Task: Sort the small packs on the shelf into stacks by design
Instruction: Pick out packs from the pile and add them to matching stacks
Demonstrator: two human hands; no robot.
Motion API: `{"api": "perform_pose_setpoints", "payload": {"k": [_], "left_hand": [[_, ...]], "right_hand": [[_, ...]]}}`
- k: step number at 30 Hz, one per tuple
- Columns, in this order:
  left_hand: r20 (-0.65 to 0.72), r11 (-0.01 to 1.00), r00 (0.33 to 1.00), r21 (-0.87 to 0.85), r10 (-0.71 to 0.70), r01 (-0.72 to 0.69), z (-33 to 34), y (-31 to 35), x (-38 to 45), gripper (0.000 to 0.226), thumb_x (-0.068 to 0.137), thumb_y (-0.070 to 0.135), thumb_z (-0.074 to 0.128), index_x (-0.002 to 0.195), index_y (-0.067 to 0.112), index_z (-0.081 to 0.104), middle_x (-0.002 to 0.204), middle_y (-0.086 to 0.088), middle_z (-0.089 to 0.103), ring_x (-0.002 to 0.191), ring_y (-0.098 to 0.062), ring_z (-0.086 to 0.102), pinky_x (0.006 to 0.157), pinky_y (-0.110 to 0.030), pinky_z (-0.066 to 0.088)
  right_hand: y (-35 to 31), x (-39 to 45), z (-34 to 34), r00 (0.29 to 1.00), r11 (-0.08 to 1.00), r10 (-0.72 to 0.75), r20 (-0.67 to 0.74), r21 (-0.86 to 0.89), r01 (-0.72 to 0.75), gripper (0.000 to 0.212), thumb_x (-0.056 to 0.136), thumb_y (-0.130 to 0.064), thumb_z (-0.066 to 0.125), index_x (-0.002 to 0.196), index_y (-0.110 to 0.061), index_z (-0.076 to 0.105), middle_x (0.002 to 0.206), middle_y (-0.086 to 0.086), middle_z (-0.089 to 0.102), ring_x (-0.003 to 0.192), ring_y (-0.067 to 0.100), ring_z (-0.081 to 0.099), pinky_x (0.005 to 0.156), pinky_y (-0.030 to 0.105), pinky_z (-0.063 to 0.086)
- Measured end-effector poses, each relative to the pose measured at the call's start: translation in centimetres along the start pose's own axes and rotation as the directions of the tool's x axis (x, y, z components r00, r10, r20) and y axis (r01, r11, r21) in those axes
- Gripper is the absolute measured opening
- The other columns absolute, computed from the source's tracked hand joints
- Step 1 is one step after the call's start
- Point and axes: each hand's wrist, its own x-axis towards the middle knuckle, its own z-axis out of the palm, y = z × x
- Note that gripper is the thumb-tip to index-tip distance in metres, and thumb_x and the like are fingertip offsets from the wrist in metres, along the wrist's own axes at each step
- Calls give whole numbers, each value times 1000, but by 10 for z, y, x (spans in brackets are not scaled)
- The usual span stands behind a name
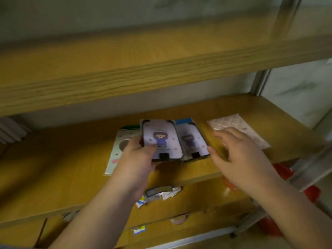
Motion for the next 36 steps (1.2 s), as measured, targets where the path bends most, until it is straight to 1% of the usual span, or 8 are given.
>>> {"api": "perform_pose_setpoints", "payload": {"k": [2, 5, 10, 15, 19, 26, 32, 36], "left_hand": [[18, 990, 999, 135, 39, -41, 25, -8, 8, 34, 97, 12, 55, 128, 27, 57, 120, 0, 70, 110, -21, 66, 91, -39, 54], [-28, 905, 988, 407, 150, -126, 51, -22, 25, 39, 93, 16, 51, 126, 38, 54, 128, 2, 60, 111, -17, 59, 93, -36, 52], [-119, 629, 964, 775, 238, -60, 71, -35, 37, 40, 99, 12, 41, 137, 23, 47, 144, -9, 42, 114, -26, 45, 87, -29, 34], [-88, 481, 973, 877, 211, -25, 76, -37, 29, 49, 101, 20, 42, 150, 23, 39, 154, -8, 37, 139, -32, 30, 111, -43, 31], [53, 379, 960, 912, 274, -158, 82, -32, 12, 44, 100, 35, 47, 145, 34, 43, 157, 2, 31, 143, -24, 23, 115, -41, 26], [187, 202, 897, 937, 401, -286, 49, -22, -22, 55, 99, 41, 51, 151, 27, 39, 161, 9, 32, 151, -11, 17, 119, -25, 13], [93, 115, 857, 978, 507, -175, -18, -13, -57, 52, 94, 39, 57, 141, 16, 54, 151, 1, 49, 146, -19, 33, 116, -29, 23], [-61, 158, 858, 987, 511, -23, -83, -10, -78, 61, 95, 45, 53, 149, 18, 45, 157, 1, 42, 151, -17, 24, 120, -31, 19]], "right_hand": [[18, -4, -11, 1000, 999, -29, 3, -20, 29, 50, 91, -48, 53, 134, -23, 56, 129, -8, 57, 116, 13, 54, 96, 33, 49], [39, -7, -23, 999, 999, -54, 7, -2, 54, 49, 90, -44, 55, 134, -23, 56, 130, -7, 57, 115, 14, 53, 93, 31, 50], [65, -14, -30, 995, 997, -80, 62, 26, 78, 50, 93, -44, 55, 140, -28, 49, 138, -13, 49, 124, 5, 46, 96, 17, 36], [73, -10, -31, 992, 993, -107, 71, 48, 104, 47, 93, -42, 56, 137, -26, 52, 134, -10, 53, 120, 8, 50, 95, 20, 39], [66, -3, -28, 988, 988, -142, 53, 73, 138, 46, 93, -45, 53, 135, -26, 53, 131, -11, 54, 117, 10, 52, 97, 27, 46], [40, 13, -8, 973, 966, -216, 88, 164, 200, 47, 94, -46, 51, 138, -30, 47, 136, -14, 48, 124, 6, 44, 99, 20, 35], [-19, 16, 18, 954, 945, -283, 100, 202, 259, 45, 92, -42, 57, 134, -26, 55, 134, -10, 55, 119, 12, 53, 96, 26, 43], [-79, 7, 32, 929, 921, -357, 100, 206, 331, 44, 91, -41, 58, 131, -24, 58, 133, -8, 57, 119, 15, 54, 98, 32, 45]]}}
